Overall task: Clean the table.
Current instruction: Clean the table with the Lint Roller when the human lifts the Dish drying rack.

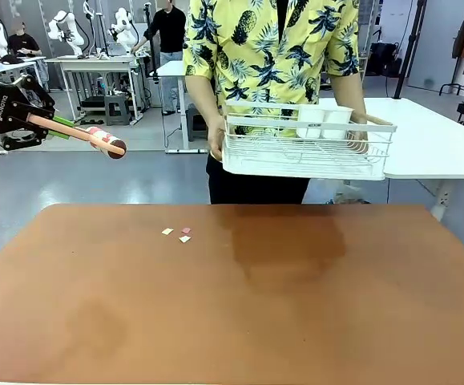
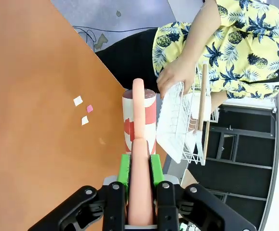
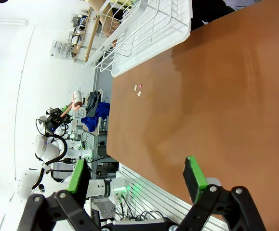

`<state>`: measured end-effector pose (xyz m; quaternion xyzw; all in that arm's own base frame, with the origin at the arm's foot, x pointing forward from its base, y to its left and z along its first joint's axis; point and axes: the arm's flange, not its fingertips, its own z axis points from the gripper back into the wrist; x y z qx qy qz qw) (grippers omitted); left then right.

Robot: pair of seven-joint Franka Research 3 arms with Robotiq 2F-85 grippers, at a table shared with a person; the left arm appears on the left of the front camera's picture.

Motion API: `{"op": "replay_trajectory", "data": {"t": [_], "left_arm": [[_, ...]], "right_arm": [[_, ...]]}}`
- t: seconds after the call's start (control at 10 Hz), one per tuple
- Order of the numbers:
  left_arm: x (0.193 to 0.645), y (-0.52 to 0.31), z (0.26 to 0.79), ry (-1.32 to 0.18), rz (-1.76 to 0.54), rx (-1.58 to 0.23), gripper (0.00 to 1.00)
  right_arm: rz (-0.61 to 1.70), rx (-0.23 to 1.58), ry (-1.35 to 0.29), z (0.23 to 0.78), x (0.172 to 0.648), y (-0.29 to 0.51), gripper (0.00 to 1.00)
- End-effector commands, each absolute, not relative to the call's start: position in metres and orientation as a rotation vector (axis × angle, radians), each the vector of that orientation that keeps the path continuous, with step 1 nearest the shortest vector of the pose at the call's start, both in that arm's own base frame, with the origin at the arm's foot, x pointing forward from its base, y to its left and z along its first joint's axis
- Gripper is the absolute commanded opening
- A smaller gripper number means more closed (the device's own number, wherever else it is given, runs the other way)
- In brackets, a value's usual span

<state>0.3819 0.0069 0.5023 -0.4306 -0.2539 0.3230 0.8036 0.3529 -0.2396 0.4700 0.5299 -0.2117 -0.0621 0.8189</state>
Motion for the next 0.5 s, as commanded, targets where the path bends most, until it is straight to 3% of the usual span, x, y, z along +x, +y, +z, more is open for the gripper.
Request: {"op": "replay_trajectory", "data": {"t": [0.0, 0.1, 0.2, 0.4], "left_arm": [[0.383, 0.014, 0.511, -0.575, 0.592, -0.943, 0.21], [0.385, 0.023, 0.523, -0.518, 0.523, -0.944, 0.21], [0.393, 0.035, 0.539, -0.540, 0.379, -0.886, 0.21], [0.427, 0.057, 0.552, -0.422, 0.036, -0.769, 0.21]], "right_arm": [[-0.124, 1.143, -0.463, 0.473, 0.353, -0.240, 1.00], [-0.124, 1.143, -0.463, 0.473, 0.353, -0.240, 1.00], [-0.124, 1.143, -0.463, 0.473, 0.353, -0.240, 1.00], [-0.124, 1.143, -0.463, 0.473, 0.353, -0.240, 1.00]]}}
